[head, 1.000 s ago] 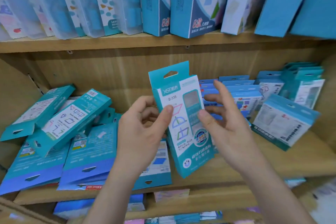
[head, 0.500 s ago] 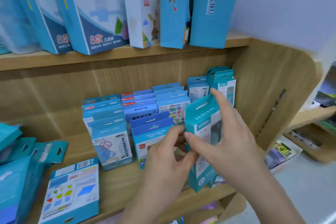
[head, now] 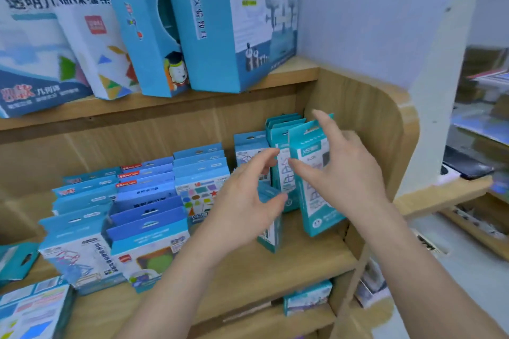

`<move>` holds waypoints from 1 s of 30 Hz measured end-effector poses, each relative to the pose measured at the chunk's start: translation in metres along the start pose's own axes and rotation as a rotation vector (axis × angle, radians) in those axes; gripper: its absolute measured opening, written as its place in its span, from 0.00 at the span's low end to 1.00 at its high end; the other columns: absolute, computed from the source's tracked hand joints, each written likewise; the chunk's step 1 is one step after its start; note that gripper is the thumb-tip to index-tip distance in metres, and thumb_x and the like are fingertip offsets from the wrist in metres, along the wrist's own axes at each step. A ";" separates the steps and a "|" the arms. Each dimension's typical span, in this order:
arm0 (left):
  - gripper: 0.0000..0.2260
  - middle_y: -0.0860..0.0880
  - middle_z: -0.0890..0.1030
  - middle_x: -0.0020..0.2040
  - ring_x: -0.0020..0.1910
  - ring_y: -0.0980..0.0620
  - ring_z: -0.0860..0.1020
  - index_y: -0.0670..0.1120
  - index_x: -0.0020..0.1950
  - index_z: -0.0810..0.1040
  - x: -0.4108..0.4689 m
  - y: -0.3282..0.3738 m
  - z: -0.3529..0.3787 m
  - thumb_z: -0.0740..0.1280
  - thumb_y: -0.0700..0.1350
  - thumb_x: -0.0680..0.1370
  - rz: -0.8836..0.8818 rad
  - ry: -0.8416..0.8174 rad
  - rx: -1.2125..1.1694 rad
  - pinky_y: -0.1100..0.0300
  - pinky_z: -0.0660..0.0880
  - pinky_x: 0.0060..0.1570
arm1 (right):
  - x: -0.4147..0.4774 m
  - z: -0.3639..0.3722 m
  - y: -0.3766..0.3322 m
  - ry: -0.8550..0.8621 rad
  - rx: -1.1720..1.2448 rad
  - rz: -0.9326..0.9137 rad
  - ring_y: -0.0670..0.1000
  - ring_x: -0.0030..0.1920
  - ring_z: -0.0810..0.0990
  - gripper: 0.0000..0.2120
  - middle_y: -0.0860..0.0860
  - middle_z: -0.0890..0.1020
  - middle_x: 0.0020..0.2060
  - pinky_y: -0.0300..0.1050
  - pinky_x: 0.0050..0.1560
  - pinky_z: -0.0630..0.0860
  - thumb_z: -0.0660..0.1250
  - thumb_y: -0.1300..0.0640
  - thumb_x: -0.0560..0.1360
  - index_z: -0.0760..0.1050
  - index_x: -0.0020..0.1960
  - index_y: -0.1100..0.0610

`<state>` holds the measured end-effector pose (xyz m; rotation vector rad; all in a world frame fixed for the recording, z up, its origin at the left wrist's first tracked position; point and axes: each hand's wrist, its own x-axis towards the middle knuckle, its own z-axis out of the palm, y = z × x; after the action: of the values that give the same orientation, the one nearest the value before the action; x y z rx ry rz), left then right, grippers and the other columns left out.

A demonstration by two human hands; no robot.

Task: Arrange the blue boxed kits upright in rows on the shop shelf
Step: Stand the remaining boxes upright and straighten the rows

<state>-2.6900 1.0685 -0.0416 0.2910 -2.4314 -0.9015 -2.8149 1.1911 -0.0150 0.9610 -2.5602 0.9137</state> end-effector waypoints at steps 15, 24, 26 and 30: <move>0.27 0.48 0.77 0.63 0.58 0.50 0.76 0.50 0.71 0.65 0.117 -0.019 0.022 0.70 0.52 0.74 -0.166 -0.215 0.482 0.59 0.73 0.50 | 0.008 0.083 0.044 -0.013 0.171 -0.042 0.53 0.67 0.66 0.40 0.53 0.63 0.69 0.49 0.60 0.73 0.69 0.48 0.73 0.46 0.76 0.44; 0.19 0.49 0.81 0.50 0.43 0.53 0.78 0.50 0.62 0.73 0.125 -0.031 0.037 0.73 0.47 0.72 -0.101 -0.044 0.457 0.60 0.74 0.43 | 0.000 0.091 0.053 -0.138 0.403 -0.034 0.50 0.66 0.69 0.35 0.46 0.58 0.72 0.46 0.60 0.74 0.64 0.55 0.76 0.48 0.76 0.43; 0.20 0.48 0.81 0.52 0.47 0.51 0.80 0.49 0.62 0.72 0.125 -0.034 0.042 0.73 0.48 0.72 -0.066 -0.017 0.489 0.57 0.76 0.46 | 0.007 0.091 0.050 -0.160 0.349 -0.068 0.51 0.68 0.68 0.36 0.44 0.51 0.75 0.49 0.60 0.74 0.64 0.55 0.77 0.46 0.76 0.41; 0.24 0.47 0.77 0.58 0.52 0.49 0.79 0.50 0.64 0.66 0.128 -0.039 0.042 0.73 0.47 0.72 -0.073 -0.020 0.503 0.55 0.77 0.47 | 0.013 0.094 0.047 -0.224 0.250 -0.061 0.53 0.64 0.73 0.39 0.45 0.43 0.77 0.47 0.54 0.77 0.63 0.55 0.77 0.39 0.75 0.41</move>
<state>-2.8198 1.0147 -0.0428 0.5539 -2.6506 -0.3052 -2.8574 1.1520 -0.1033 1.2697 -2.6219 1.1913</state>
